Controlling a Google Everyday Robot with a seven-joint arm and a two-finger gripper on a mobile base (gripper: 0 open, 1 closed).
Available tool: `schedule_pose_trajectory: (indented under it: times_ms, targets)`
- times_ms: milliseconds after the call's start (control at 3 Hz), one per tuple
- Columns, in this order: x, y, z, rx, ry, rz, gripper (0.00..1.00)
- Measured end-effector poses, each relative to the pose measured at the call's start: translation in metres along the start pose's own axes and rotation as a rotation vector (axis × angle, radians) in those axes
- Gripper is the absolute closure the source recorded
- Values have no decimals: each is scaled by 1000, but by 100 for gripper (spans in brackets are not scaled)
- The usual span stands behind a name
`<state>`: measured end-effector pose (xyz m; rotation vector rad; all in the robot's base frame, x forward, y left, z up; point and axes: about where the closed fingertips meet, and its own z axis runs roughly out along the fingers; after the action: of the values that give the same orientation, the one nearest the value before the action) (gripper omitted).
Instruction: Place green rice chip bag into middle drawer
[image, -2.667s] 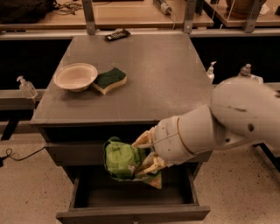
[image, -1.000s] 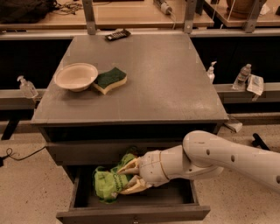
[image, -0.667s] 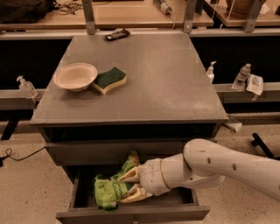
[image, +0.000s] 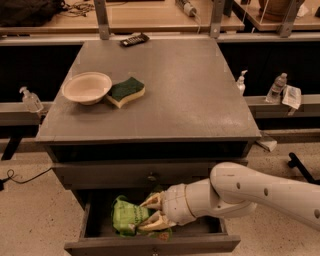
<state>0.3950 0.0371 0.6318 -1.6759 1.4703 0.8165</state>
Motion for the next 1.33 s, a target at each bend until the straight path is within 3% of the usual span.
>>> schedule_pose_trajectory:
  times_ms: [333,1000,1333]
  targets:
    - [41,-1,-1,53,10,62,100]
    - [68,-6,-1,123,34,51,100]
    - [71,-11,2,130,60,19,100]
